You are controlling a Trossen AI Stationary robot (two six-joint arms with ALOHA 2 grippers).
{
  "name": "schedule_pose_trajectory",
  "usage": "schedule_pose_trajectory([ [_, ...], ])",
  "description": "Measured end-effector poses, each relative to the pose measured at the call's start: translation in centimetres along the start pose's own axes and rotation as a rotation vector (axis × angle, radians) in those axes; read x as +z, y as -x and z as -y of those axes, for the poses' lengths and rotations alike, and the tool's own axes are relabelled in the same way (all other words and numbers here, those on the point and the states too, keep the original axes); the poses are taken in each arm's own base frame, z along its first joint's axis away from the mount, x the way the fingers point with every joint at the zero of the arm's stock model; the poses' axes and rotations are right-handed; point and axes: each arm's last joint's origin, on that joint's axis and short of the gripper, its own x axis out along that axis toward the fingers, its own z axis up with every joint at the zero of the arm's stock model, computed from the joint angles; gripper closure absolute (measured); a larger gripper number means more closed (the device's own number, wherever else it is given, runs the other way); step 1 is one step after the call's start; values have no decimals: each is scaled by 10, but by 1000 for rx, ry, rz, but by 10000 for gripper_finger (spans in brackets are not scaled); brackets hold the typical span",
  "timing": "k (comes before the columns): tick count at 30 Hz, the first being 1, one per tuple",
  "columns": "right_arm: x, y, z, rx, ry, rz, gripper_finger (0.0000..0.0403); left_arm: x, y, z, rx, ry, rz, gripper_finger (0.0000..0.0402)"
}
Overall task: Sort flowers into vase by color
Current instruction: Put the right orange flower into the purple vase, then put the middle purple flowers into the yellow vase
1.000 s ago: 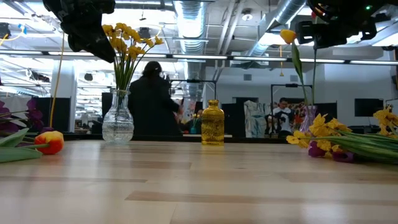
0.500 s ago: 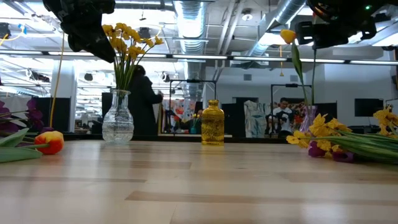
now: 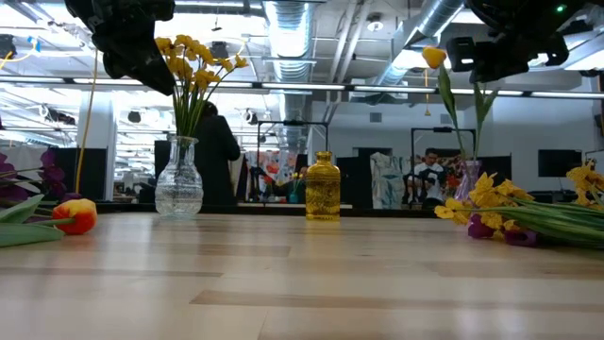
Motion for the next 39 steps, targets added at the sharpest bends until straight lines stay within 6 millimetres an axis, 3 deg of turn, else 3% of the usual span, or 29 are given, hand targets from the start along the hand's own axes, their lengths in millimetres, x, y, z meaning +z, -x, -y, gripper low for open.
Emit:
schedule_pose_trajectory([
  [27,-8,2,-4,152,15,-295,290,0,0,0,0,1,0,283],
  [39,-15,6,-7,294,16,-573,290,0,0,0,0,4,0,283],
])
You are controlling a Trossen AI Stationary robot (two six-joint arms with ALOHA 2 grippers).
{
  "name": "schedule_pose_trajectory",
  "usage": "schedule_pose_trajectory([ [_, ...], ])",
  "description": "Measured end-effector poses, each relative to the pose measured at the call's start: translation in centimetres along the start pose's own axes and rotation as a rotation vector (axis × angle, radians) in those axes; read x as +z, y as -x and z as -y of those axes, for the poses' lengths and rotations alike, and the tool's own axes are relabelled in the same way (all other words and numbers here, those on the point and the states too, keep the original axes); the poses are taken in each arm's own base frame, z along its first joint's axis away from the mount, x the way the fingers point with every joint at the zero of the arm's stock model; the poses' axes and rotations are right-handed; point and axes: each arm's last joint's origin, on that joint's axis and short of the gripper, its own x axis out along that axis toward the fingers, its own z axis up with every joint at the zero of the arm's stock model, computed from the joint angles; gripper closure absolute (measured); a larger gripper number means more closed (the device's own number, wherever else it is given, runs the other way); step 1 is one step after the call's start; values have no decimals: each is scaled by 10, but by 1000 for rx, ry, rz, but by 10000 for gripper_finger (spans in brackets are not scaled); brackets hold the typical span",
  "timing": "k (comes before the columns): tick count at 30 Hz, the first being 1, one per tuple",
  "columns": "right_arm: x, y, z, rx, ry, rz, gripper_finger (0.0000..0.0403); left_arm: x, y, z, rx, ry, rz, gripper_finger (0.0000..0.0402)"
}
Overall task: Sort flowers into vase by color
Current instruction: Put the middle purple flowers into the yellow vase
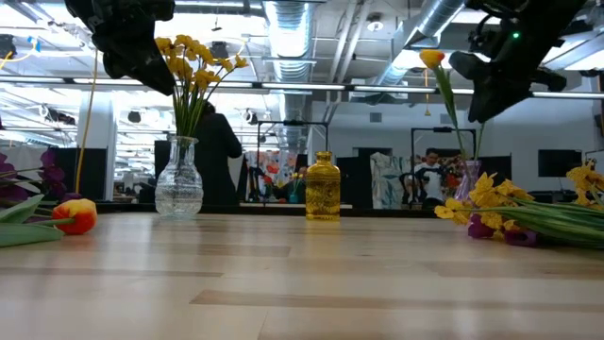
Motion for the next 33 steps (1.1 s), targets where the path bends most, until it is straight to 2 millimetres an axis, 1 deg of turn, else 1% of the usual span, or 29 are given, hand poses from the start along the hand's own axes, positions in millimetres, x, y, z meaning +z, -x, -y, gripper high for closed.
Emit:
schedule_pose_trajectory([
  [6,-6,1,-3,109,16,-204,290,0,0,0,0,0,0,283],
  [9,-8,1,-4,157,66,-277,290,0,0,0,0,1,0,283],
  [16,-12,4,-7,262,112,-433,290,0,0,0,-10,1,-6,283],
  [20,-14,5,-8,306,123,-495,290,-2,0,3,-105,1,-63,283],
  [23,-15,5,-9,328,122,-531,290,-3,1,5,-183,51,-118,283],
  [27,-16,6,-9,352,121,-570,290,-5,2,8,-270,170,-199,282],
  [33,-16,6,-9,362,121,-586,290,-9,0,14,-329,363,-337,282],
])
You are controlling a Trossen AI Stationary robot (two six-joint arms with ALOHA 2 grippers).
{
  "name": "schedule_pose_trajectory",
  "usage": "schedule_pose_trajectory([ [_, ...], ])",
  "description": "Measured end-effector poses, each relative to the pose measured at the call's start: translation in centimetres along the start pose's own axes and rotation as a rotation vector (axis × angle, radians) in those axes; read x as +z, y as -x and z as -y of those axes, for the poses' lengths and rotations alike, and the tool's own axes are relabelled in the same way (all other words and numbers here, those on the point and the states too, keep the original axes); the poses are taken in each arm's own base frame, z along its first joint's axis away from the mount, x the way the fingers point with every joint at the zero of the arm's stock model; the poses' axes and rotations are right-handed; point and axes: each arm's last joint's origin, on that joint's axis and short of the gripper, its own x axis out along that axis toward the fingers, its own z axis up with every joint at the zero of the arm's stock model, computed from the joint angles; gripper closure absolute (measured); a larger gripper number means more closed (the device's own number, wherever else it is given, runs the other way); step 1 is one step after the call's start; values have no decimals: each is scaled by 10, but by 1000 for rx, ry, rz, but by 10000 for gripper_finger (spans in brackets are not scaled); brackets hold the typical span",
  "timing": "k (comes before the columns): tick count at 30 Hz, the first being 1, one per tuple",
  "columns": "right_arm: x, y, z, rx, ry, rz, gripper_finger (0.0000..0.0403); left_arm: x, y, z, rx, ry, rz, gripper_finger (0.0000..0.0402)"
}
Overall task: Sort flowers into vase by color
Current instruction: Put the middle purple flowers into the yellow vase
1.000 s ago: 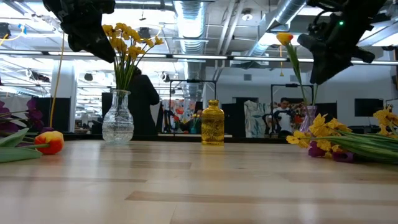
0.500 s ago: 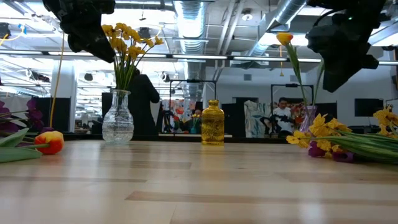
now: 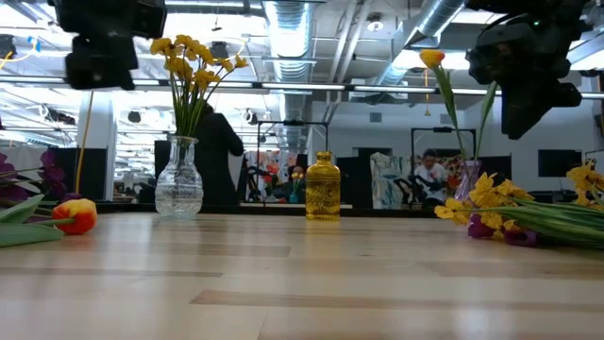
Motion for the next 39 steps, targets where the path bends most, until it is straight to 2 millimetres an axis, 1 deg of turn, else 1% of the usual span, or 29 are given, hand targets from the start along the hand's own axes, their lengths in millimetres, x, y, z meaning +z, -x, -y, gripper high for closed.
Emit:
schedule_pose_trajectory([
  [6,0,0,0,0,0,0,290,-13,-10,8,-62,133,-236,282],
  [13,0,0,0,0,0,0,290,-33,-19,16,-17,312,-491,282],
  [20,0,0,0,0,0,0,290,-52,-30,26,45,421,-695,282],
  [24,0,0,0,0,0,0,290,-57,-38,28,89,444,-741,270],
  [34,0,0,0,0,0,0,290,-65,-65,28,205,422,-773,190],
  [39,0,0,0,0,0,0,290,-68,-83,24,309,452,-724,180],
])
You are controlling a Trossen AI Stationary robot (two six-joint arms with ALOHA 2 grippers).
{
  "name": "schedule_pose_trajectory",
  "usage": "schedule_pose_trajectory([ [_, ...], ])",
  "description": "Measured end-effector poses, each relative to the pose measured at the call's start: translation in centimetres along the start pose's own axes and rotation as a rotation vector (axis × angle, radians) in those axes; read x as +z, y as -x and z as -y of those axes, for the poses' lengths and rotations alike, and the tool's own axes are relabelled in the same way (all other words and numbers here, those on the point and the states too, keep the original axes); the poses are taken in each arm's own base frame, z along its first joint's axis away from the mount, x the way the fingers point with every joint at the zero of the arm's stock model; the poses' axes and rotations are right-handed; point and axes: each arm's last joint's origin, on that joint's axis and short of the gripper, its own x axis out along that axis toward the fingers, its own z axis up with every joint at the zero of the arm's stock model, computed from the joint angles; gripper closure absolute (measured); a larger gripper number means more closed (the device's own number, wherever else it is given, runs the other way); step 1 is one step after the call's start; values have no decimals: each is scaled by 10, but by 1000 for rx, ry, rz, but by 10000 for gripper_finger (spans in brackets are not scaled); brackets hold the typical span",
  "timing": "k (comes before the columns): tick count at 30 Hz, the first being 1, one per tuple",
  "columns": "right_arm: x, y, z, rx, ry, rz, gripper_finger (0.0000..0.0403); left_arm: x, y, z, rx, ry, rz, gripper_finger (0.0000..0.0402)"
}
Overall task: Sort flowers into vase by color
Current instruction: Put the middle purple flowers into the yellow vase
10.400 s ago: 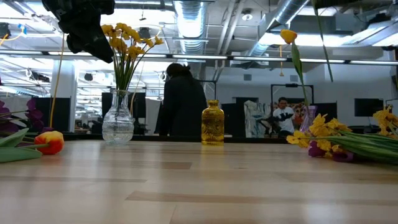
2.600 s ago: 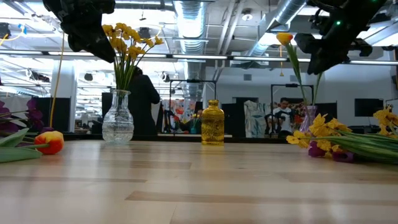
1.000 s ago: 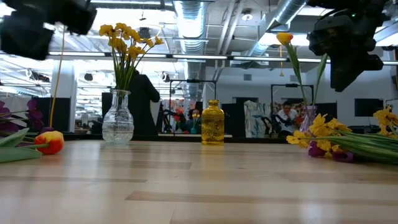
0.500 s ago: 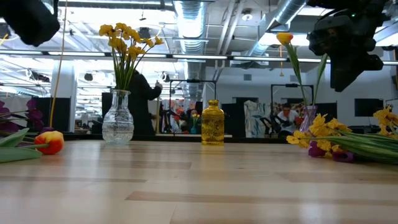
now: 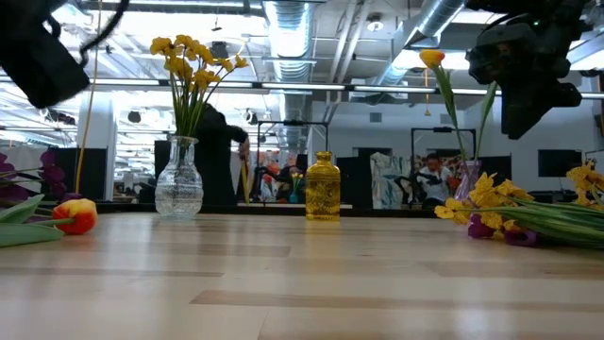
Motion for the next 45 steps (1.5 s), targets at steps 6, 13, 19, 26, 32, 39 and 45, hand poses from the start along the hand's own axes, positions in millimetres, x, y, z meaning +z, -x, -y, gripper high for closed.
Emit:
schedule_pose_trajectory([
  [6,0,0,0,0,0,0,290,11,-17,2,80,75,33,180],
  [13,0,0,0,1,0,0,290,16,-32,3,154,142,43,180],
  [19,0,0,0,1,0,1,290,21,-42,3,197,163,83,180],
  [26,0,0,0,1,0,1,290,23,-42,3,201,158,141,185],
  [32,0,0,0,1,0,2,290,23,-42,3,198,149,130,234],
  [39,0,0,0,2,0,2,290,22,-42,3,197,137,87,301],
  [45,0,0,0,2,0,2,290,20,-39,9,179,86,80,343],
])
